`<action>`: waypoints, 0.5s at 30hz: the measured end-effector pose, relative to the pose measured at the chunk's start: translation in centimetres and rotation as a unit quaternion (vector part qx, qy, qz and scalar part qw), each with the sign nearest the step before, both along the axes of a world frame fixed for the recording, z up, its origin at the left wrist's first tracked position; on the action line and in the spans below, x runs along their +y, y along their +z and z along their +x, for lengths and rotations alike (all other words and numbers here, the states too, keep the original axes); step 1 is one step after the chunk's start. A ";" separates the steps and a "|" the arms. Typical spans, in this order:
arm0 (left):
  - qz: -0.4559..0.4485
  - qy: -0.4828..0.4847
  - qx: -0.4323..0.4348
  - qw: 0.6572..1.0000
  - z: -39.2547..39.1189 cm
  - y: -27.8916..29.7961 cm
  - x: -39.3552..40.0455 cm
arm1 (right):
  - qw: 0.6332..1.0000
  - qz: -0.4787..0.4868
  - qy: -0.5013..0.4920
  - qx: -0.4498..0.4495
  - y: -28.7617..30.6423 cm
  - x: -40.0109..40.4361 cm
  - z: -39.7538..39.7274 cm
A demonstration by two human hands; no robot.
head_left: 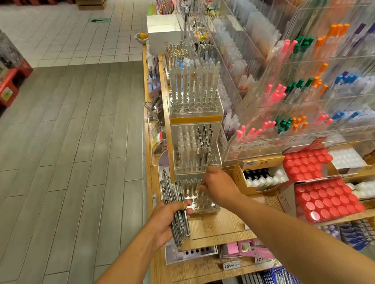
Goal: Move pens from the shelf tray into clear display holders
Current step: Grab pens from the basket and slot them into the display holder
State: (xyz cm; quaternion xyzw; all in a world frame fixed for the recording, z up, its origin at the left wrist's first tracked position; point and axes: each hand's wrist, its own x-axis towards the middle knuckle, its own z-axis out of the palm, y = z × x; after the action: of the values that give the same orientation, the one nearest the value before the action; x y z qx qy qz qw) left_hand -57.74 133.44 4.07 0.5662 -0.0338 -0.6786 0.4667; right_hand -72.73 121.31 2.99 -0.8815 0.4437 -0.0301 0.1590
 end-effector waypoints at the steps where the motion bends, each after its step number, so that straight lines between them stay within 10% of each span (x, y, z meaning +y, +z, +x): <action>1: 0.001 -0.002 0.000 1.000 0.0 0.0 0.0 | 1.000 -0.003 0.001 0.008 0.1 0.0 0.1; 5: -0.006 -0.013 0.001 1.000 -0.2 0.0 -0.2 | 0.995 0.064 -0.042 -0.056 0.9 0.3 0.8; 9: -0.022 -0.023 0.002 0.999 -0.4 0.2 -0.3 | 0.924 0.319 -0.070 -0.198 2.2 1.0 1.7; 15: -0.044 -0.033 0.008 0.998 -0.5 0.4 -0.3 | 0.851 0.436 -0.116 -0.267 3.0 1.1 1.1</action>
State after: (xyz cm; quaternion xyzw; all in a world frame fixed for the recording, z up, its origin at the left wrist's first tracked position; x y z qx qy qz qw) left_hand -58.22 133.10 4.52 0.5382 -0.0784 -0.6958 0.4691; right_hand -71.61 122.45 6.01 -0.6216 0.4509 -0.0862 0.6347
